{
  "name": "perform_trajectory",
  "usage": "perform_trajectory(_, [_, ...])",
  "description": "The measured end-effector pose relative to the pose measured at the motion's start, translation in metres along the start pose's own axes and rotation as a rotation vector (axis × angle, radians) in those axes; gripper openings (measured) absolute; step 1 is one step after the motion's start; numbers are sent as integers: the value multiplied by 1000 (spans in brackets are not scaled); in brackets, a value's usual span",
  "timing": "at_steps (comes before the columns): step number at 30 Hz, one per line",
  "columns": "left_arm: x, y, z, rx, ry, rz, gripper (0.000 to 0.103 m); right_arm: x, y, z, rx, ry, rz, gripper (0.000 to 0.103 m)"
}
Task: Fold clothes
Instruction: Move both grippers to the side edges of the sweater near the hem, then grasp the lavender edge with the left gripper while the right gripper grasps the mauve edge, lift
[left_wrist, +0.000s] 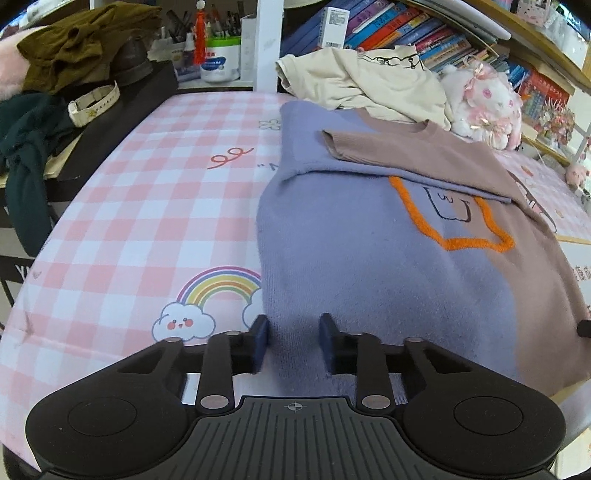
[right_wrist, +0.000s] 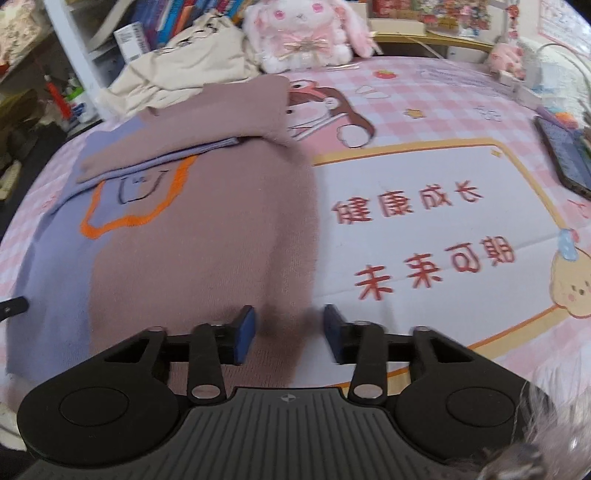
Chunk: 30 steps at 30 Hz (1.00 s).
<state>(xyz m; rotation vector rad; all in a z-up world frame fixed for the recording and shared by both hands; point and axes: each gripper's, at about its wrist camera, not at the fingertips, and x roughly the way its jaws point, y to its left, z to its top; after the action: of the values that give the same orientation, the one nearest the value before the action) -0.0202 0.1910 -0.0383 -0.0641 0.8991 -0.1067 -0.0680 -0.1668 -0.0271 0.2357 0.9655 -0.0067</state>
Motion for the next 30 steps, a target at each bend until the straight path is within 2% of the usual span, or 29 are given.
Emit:
perform_trajectory(1, [0,1,0,-5,-2,-9,18,0,0,0,4,-1,0,15])
perform_trajectory(2, [1,0,1,-5,-1,-16,15,0,-1,0,8,-2,1,12])
perform_trajectory(5, [5,-3,5,0,1,-38,10,-2,-4,0,32,-18,-16,11])
perform_trajectory(12, [13,-27,11,37,8,-105,10,-14,-29,3,121,-56,-66,11])
perform_trajectory(14, [8,-25,11,8,7,-130,10,-18,-39,4,178,-55,-27,11])
perform_trajectory(16, [4,-17,12,-52,8,-173,11,-24,-50,5,250,-61,63,11])
perform_trajectory(20, [8,11,10,-244,59,-297,30,-23,-64,7,372,-39,231,17])
perform_trajectory(21, [9,16,8,-277,72,-311,30,-21,-66,6,394,-24,253,18])
perform_trajectory(23, [12,24,3,-339,97,-337,31,-16,-67,4,414,17,286,22])
perform_trajectory(25, [11,27,-1,-358,113,-345,31,-11,-65,1,418,48,303,28])
perform_trajectory(30, [9,26,-3,-354,131,-363,31,-3,-67,0,461,45,327,32])
